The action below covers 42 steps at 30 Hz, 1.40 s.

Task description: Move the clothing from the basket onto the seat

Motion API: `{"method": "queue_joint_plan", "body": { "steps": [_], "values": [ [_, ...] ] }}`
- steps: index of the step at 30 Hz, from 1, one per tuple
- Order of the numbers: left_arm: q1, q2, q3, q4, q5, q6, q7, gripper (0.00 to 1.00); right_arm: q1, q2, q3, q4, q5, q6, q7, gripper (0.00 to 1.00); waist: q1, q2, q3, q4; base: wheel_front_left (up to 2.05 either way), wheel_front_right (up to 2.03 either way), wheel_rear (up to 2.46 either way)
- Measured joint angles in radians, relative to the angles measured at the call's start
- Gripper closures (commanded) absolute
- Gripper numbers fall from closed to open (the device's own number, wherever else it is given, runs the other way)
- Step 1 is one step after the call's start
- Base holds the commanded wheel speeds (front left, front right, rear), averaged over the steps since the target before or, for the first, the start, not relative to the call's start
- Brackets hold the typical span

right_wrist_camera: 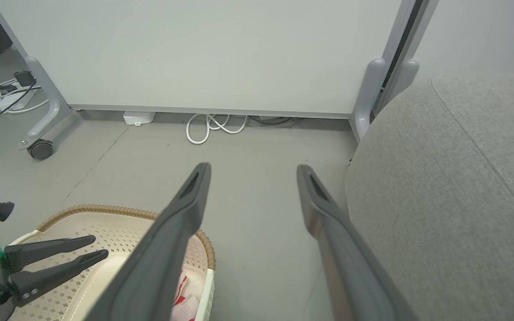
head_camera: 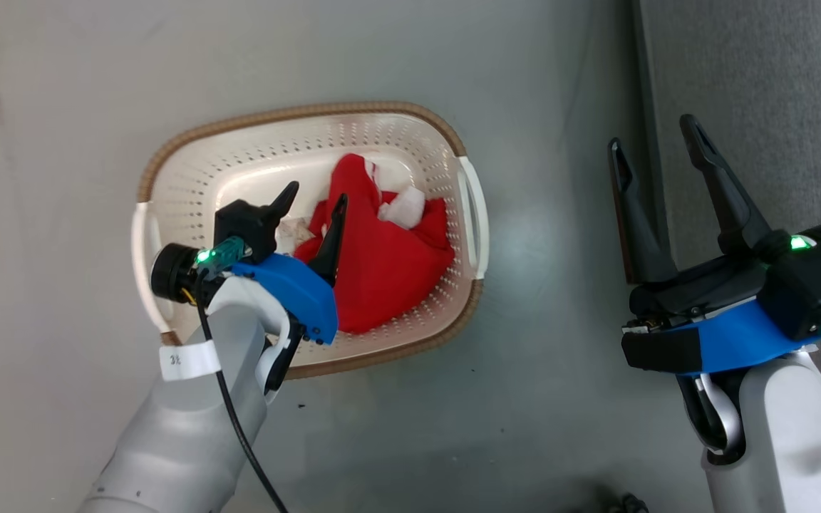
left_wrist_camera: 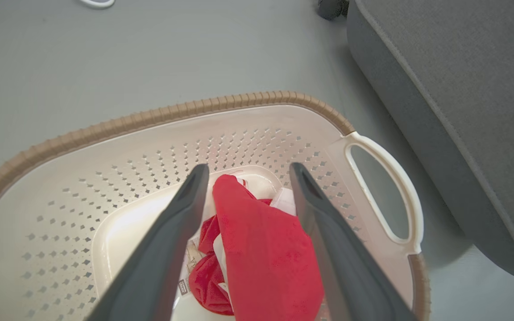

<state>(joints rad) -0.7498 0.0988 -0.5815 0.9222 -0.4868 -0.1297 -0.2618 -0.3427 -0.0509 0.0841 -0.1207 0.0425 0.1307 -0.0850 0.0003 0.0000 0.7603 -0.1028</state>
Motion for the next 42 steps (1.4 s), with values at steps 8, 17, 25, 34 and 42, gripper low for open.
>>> {"method": "queue_joint_plan", "body": {
  "steps": [8, 17, 25, 34, 42],
  "values": [
    [-0.114, -0.019, -0.084, 0.119, -0.035, 0.0, 0.0, 0.0, -0.002, 0.0, 0.015, 0.0, 0.034, 0.0, -0.04, 0.0, 0.0, 0.0, 0.085, -0.066, 0.0, 0.0, 0.0],
    [-0.195, -0.037, -0.121, 0.28, -0.041, 0.007, 0.015, 0.0, 0.009, 0.0, 0.031, 0.002, 0.06, 0.0, -0.072, 0.0, -0.0001, 0.0, 0.129, -0.116, 0.0, 0.0, 0.0],
    [-0.212, -0.044, -0.13, 0.336, -0.059, 0.043, 0.062, 0.0, 0.02, 0.0, 0.035, -0.02, 0.063, 0.0, -0.079, 0.0, -0.0002, 0.0, 0.146, -0.133, 0.0, 0.0, 0.0],
    [-0.209, -0.048, -0.129, 0.357, -0.092, 0.107, 0.158, 0.0, 0.065, 0.0, 0.02, -0.062, 0.055, 0.0, -0.073, 0.0, -0.0002, 0.0, 0.17, -0.14, 0.0, 0.0, 0.0],
    [-0.194, -0.049, -0.118, 0.364, -0.124, 0.148, 0.254, 0.0, 0.067, 0.0, 0.017, -0.074, 0.058, 0.0, -0.07, 0.0, -0.0002, 0.0, 0.185, -0.127, 0.0, 0.0, 0.0]
  ]
}}
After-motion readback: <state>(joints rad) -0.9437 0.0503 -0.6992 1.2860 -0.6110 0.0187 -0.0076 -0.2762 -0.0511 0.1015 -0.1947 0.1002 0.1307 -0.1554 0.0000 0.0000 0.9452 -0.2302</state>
